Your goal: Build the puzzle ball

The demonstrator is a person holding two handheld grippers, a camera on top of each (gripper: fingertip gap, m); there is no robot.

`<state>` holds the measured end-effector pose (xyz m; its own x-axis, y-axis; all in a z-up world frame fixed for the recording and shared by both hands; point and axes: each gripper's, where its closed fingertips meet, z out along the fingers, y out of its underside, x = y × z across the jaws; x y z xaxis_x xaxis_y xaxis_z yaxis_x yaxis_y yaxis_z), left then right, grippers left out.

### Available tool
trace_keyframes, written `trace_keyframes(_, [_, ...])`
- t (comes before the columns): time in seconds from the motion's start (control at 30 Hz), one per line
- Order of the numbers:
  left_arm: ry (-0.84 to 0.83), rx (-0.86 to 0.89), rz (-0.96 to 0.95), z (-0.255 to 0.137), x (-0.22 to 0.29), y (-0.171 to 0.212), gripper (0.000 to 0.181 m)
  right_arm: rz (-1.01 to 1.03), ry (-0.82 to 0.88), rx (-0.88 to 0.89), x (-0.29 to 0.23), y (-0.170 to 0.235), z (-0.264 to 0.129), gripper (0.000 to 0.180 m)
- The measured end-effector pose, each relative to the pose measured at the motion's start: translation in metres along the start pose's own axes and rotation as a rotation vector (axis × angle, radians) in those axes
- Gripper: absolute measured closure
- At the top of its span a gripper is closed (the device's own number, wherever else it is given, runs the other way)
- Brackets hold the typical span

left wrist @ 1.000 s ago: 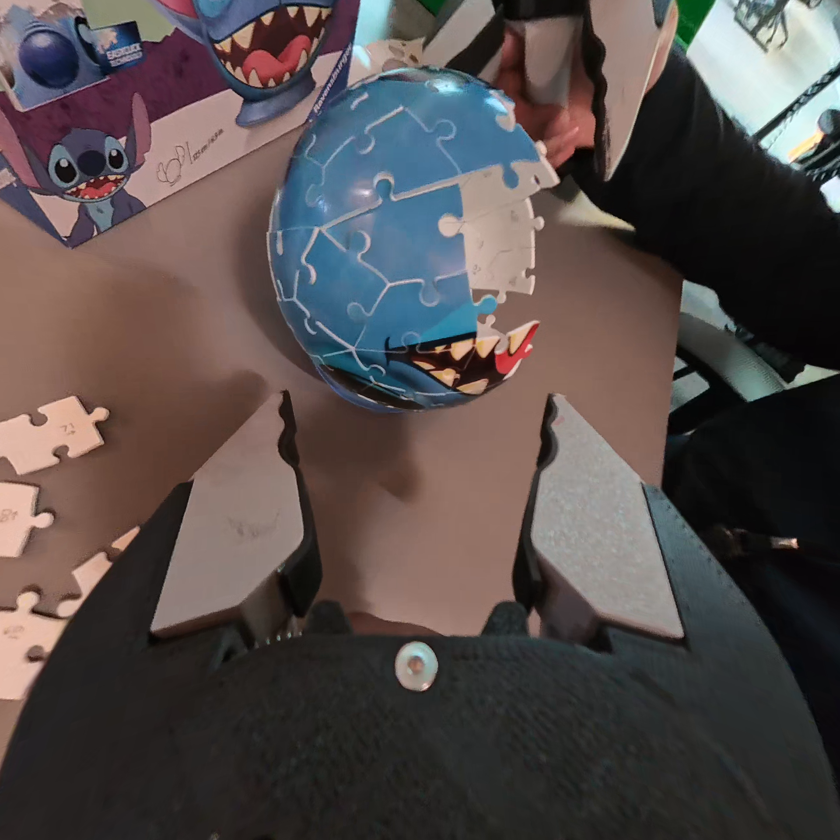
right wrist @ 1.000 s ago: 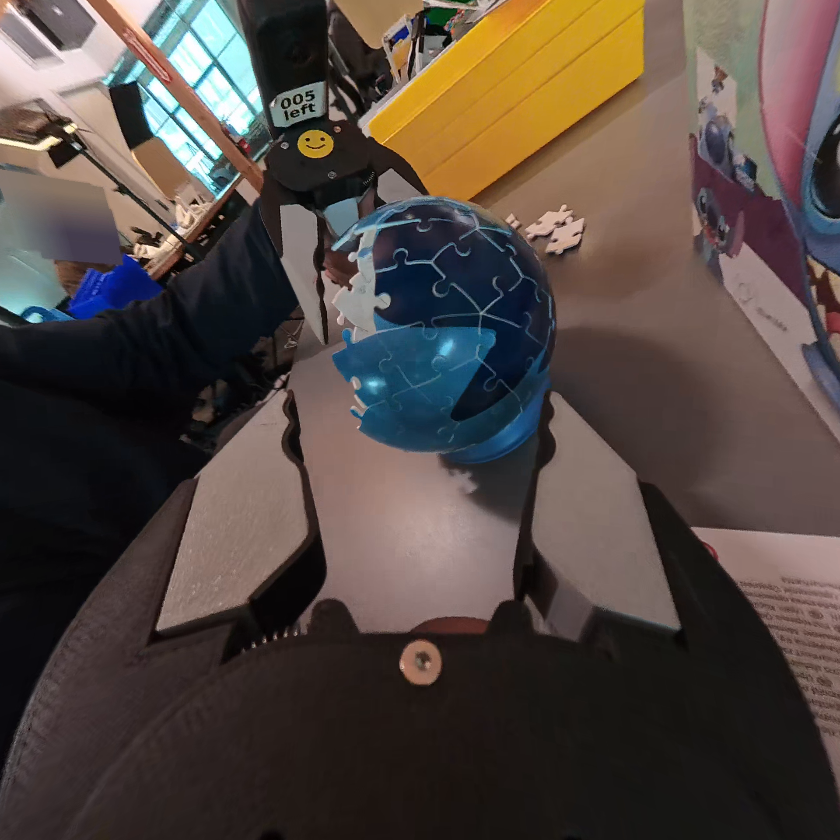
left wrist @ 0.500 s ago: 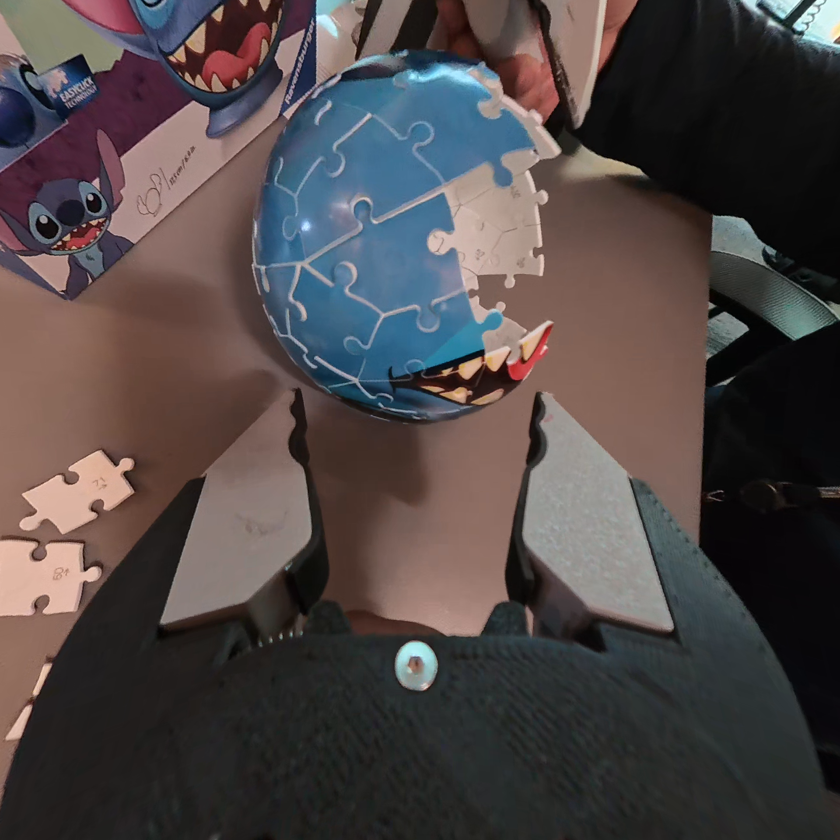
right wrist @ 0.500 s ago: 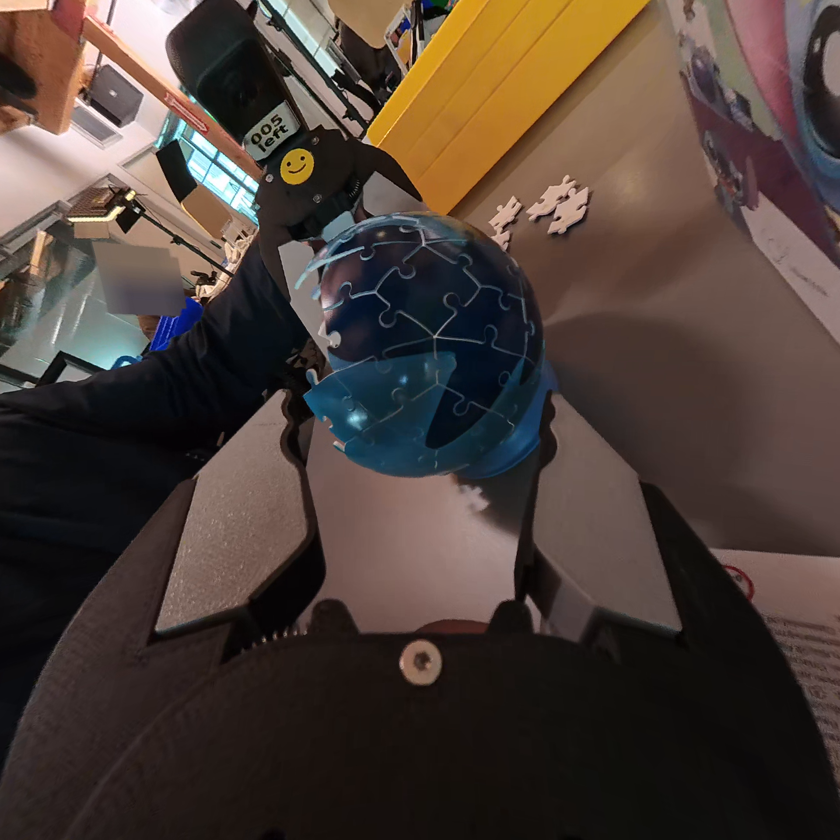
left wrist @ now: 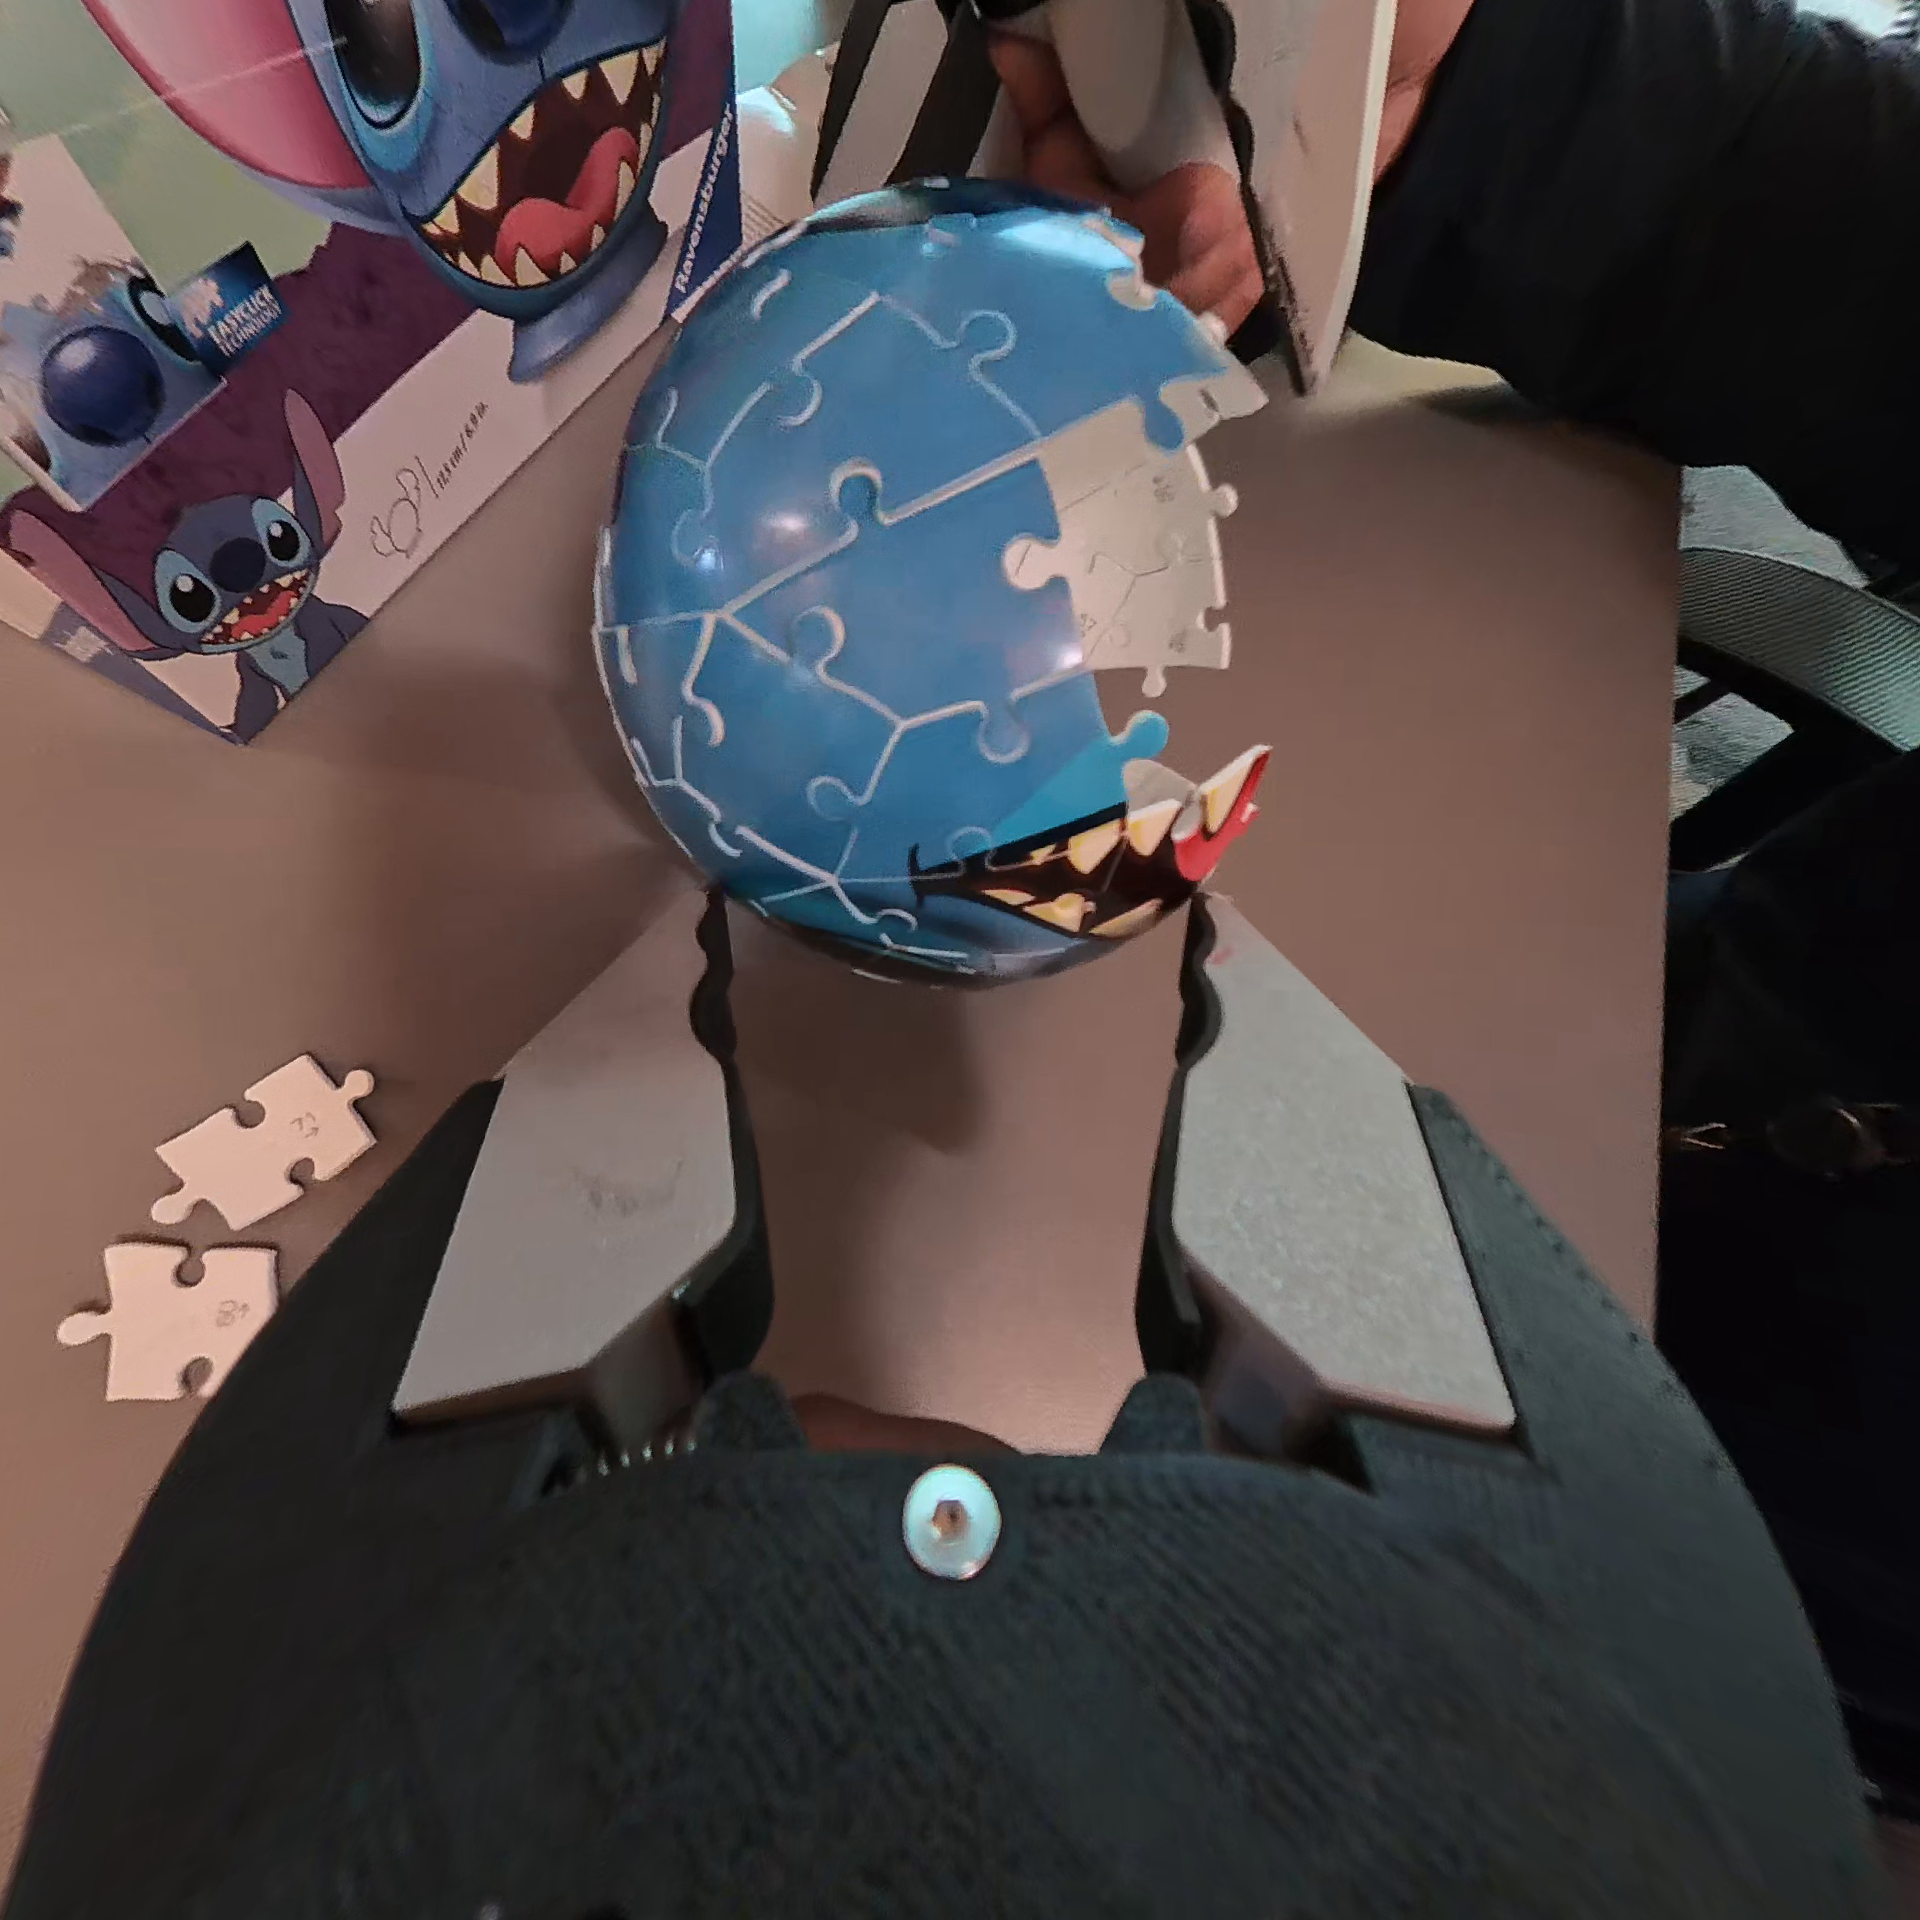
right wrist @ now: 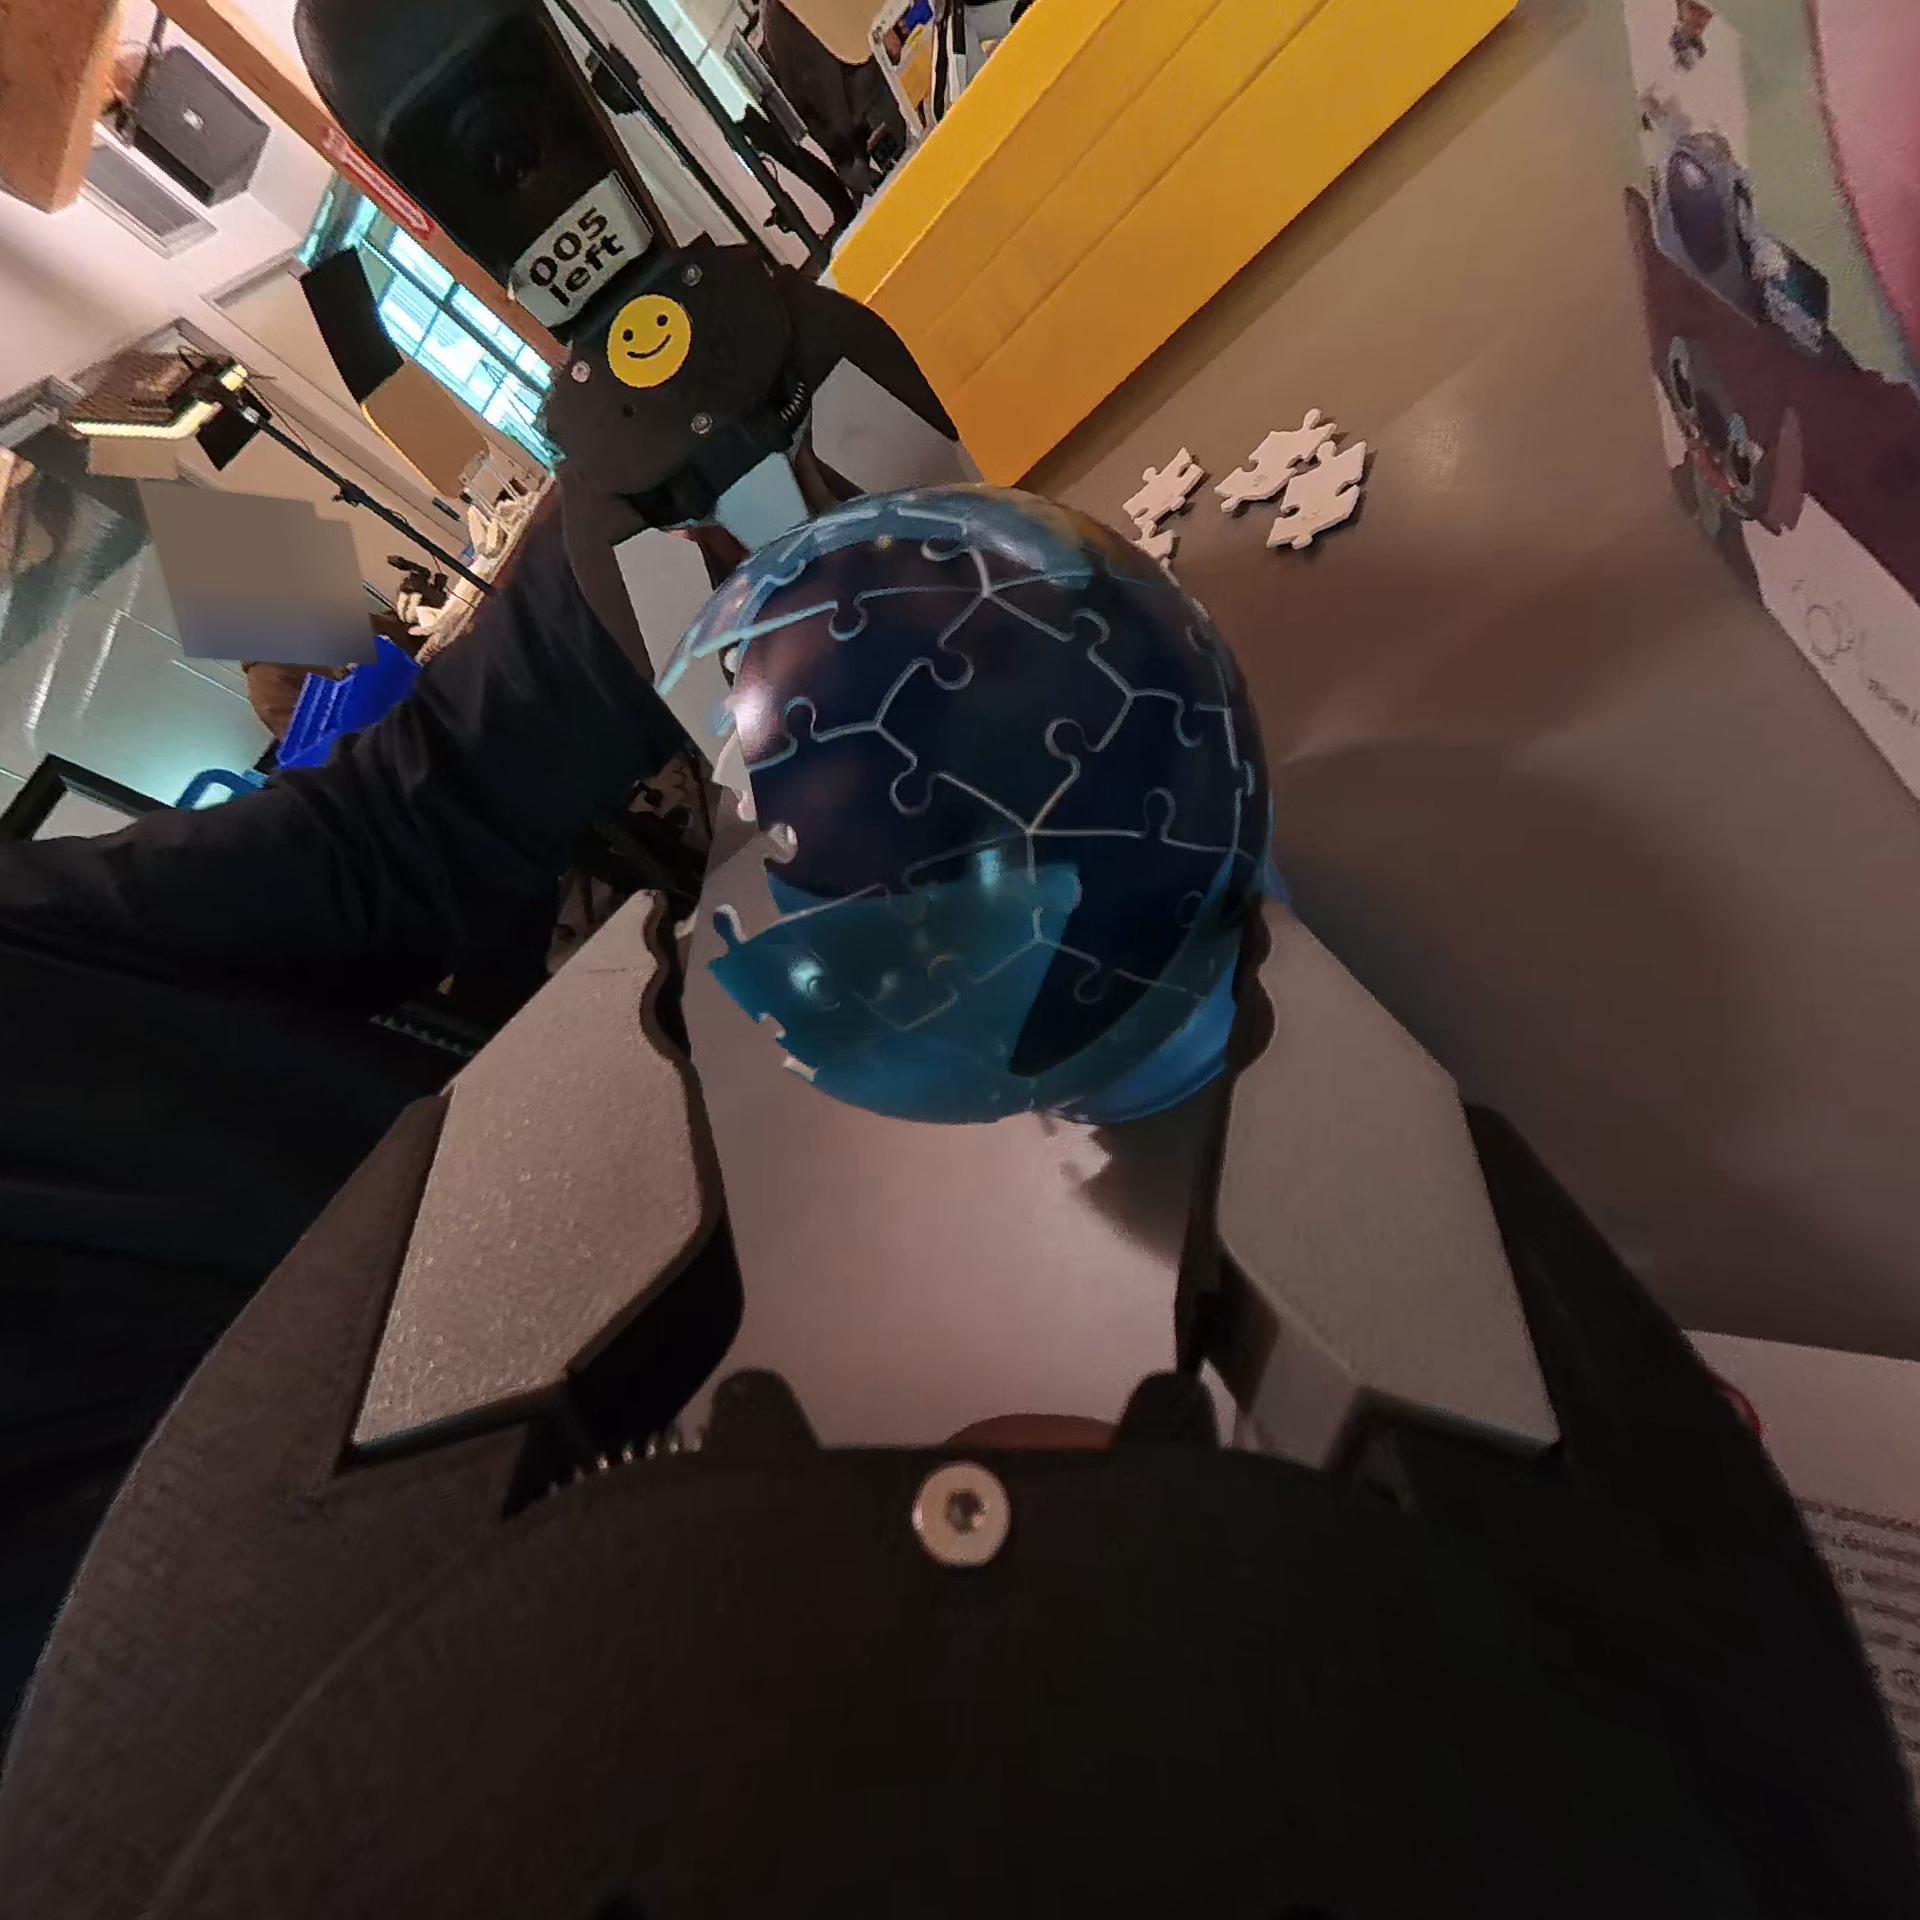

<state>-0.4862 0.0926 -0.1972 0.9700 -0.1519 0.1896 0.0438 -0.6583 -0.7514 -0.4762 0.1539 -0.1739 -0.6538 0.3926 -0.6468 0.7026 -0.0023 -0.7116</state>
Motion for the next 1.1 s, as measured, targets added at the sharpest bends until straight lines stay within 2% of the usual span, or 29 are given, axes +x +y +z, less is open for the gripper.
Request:
trace_keyframes(0.6, [-0.25,-0.003,0.326,-0.014,-0.012,-0.009,0.095,-0.247,0.109,0.074,0.001,-0.02,0.008,0.077])
trace_keyframes(0.77, [-0.282,0.004,0.345,-0.017,-0.016,-0.009,0.095,-0.336,0.119,0.123,-0.004,-0.029,0.007,0.077])
trace_keyframes(0.93, [-0.298,-0.005,0.395,-0.014,-0.016,-0.006,0.092,-0.37,0.069,0.192,-0.015,-0.038,0.004,0.09])
trace_keyframes(1.1, [-0.313,0.015,0.405,-0.012,-0.013,-0.006,0.092,-0.39,0.069,0.198,-0.017,-0.036,0.002,0.09])
